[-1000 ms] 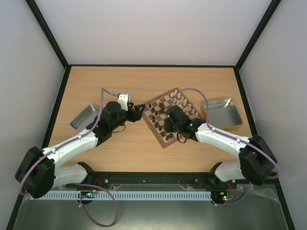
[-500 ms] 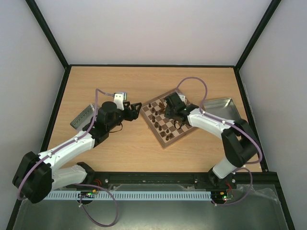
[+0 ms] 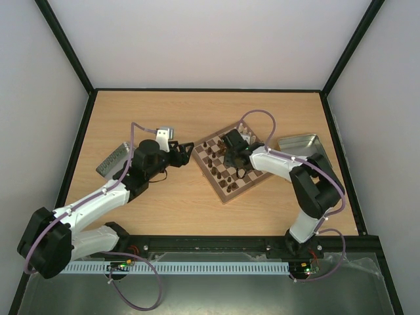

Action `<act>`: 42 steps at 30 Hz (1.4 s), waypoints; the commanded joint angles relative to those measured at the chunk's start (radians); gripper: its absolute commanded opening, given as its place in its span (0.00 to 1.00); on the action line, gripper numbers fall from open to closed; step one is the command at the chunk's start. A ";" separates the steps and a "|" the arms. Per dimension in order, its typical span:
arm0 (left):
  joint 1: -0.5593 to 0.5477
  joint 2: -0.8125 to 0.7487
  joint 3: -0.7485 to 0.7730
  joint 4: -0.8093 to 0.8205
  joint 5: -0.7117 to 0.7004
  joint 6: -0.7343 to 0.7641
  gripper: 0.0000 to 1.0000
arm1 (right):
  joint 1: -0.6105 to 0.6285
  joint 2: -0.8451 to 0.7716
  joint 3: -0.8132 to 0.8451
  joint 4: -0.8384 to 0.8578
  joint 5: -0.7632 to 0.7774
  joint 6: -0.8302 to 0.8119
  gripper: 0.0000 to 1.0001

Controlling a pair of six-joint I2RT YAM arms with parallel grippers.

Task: Set up the chess pieces on the board
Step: Pick up the chess piece from the chessboard.

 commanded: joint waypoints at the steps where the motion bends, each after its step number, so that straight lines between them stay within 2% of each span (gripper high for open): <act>1: 0.009 0.002 -0.007 0.021 0.011 -0.004 0.75 | 0.000 0.027 0.029 -0.034 0.044 0.015 0.32; 10: 0.013 0.004 -0.005 0.025 0.017 -0.007 0.75 | 0.000 0.034 0.022 -0.070 0.106 0.047 0.32; 17: 0.013 0.005 -0.005 0.026 0.022 -0.010 0.75 | -0.001 -0.001 -0.021 -0.073 0.097 0.049 0.20; 24: 0.014 0.002 -0.006 0.027 0.037 -0.010 0.75 | 0.000 -0.039 -0.065 -0.038 0.074 -0.005 0.18; 32: 0.013 0.030 0.032 0.026 0.159 -0.048 0.76 | -0.001 -0.144 -0.140 0.105 0.055 -0.145 0.21; 42: 0.014 0.281 0.275 -0.042 0.382 -0.187 0.74 | -0.001 -0.295 -0.304 0.421 -0.037 -0.314 0.24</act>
